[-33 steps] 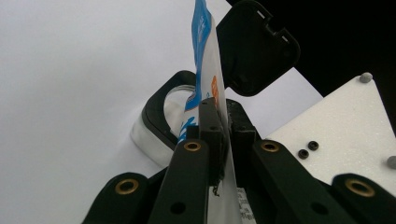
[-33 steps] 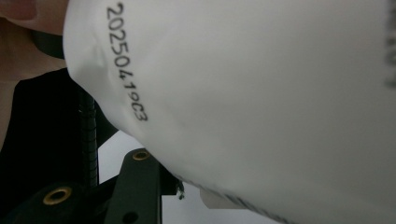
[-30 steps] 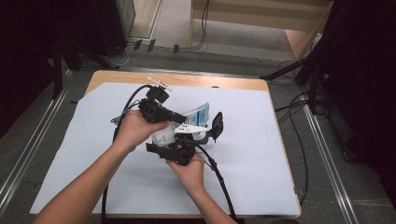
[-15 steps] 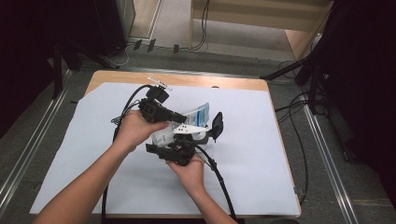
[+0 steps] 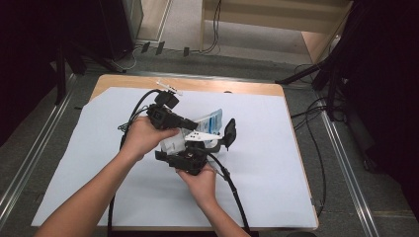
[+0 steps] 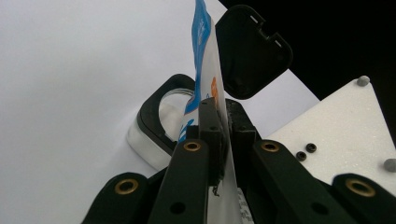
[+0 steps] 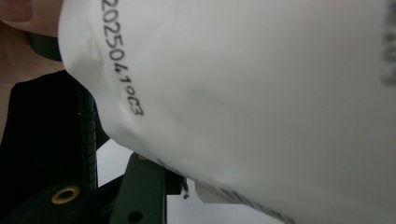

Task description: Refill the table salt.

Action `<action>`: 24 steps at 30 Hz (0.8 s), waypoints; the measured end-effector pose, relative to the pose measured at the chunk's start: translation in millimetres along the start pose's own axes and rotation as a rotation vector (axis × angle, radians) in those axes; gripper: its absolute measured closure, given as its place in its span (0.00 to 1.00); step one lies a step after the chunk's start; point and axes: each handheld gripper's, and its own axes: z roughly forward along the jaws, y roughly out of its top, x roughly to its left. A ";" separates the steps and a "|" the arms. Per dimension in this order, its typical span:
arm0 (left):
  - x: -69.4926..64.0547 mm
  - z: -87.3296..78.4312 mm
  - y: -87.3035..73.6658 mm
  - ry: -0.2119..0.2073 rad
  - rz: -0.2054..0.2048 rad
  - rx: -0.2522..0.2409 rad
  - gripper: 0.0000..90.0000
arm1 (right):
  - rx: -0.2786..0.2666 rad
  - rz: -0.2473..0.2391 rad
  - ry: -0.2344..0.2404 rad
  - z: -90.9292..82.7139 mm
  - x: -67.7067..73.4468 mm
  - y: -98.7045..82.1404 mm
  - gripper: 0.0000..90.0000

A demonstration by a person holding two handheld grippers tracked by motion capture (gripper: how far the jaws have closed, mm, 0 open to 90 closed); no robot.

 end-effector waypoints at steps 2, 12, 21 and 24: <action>-0.1 0.1 0.1 -0.001 0.001 0.001 0.98 | -0.002 0.001 0.000 -0.1 0.2 0.0 0.72; -1.4 0.7 0.6 -0.002 -0.002 -0.002 0.98 | -0.007 -0.005 0.005 -0.8 0.4 0.3 0.73; -1.2 0.0 0.6 -0.001 0.003 0.000 0.98 | -0.008 -0.003 0.010 -0.9 0.2 0.6 0.73; -0.8 0.2 0.5 -0.003 0.004 0.000 0.98 | -0.005 -0.003 0.010 -0.8 0.0 0.6 0.73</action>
